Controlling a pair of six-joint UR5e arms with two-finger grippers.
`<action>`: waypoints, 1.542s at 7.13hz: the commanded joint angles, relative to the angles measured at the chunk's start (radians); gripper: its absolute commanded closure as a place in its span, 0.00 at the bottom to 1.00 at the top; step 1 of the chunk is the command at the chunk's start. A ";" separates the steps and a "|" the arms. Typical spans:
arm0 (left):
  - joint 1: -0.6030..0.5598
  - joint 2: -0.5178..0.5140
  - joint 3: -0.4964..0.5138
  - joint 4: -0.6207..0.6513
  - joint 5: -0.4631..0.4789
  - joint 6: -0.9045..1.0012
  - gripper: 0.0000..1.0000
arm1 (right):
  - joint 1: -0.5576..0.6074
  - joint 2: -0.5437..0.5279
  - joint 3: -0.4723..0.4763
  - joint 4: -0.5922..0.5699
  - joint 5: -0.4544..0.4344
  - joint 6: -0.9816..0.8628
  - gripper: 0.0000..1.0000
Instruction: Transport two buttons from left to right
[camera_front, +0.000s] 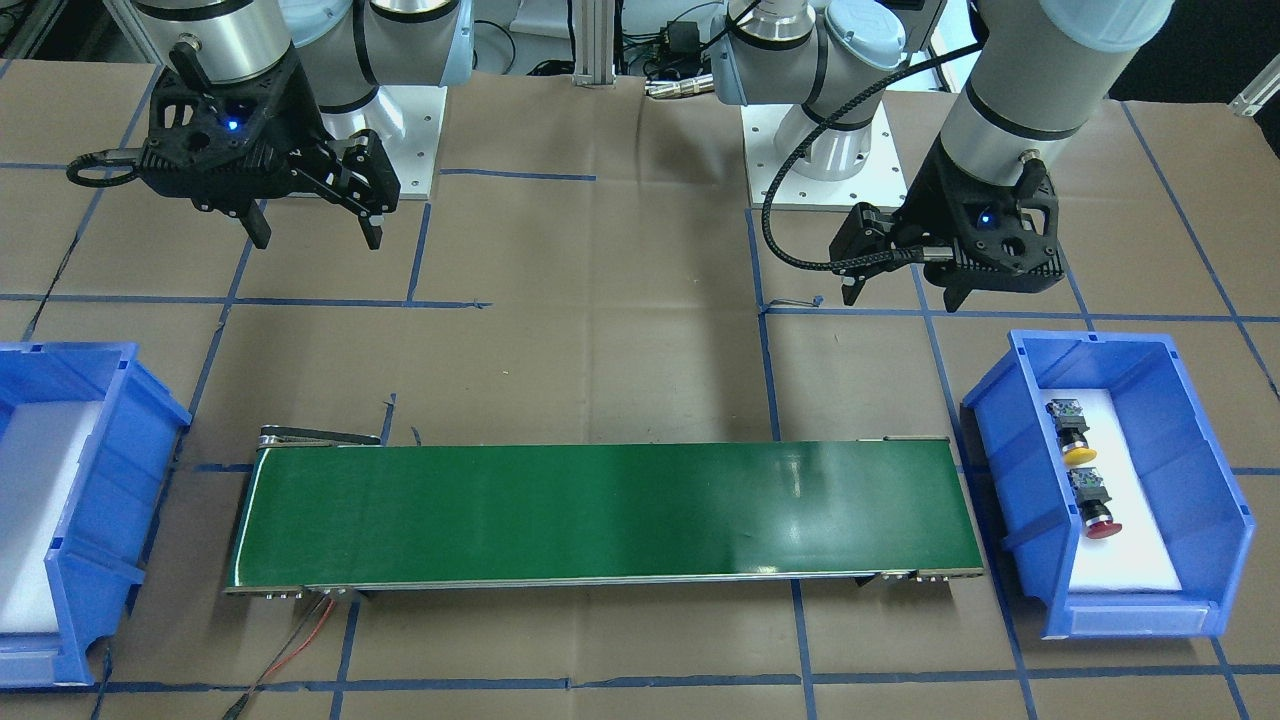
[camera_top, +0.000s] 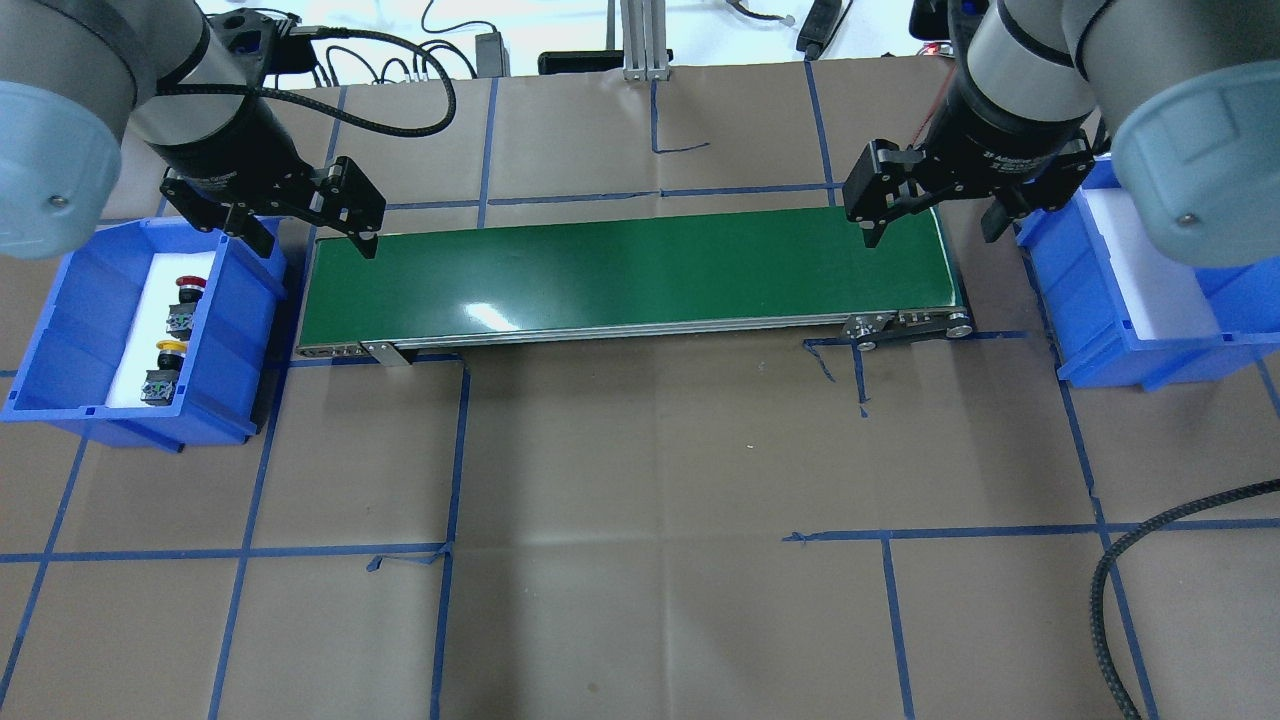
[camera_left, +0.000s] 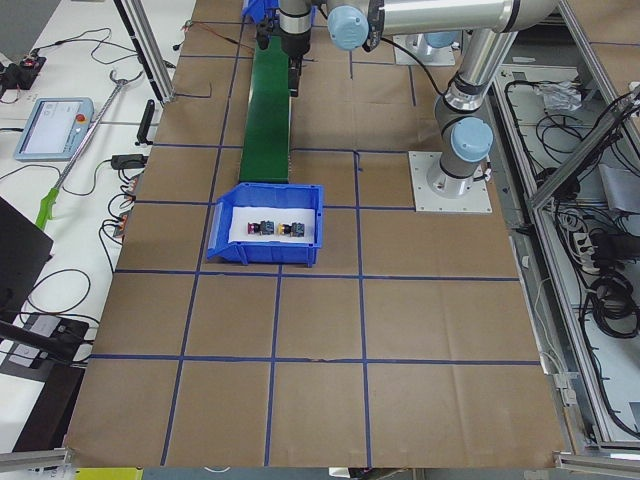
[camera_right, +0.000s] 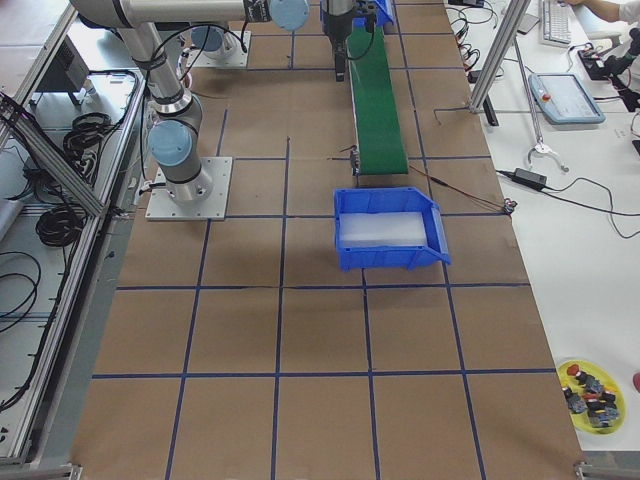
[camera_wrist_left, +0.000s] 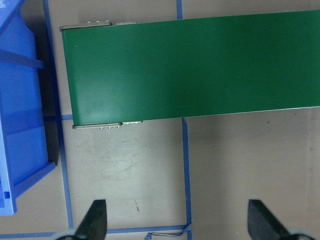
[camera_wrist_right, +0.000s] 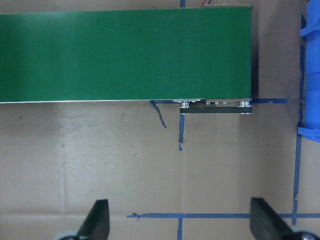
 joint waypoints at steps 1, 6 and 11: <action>0.002 0.001 0.001 0.000 0.000 0.000 0.00 | 0.000 -0.001 -0.002 0.005 -0.001 0.000 0.00; 0.021 0.002 -0.002 0.000 0.000 0.005 0.00 | 0.000 0.000 -0.005 0.007 -0.001 -0.003 0.00; 0.425 0.007 -0.006 -0.017 0.000 0.277 0.00 | 0.000 0.002 -0.003 0.002 -0.001 -0.003 0.00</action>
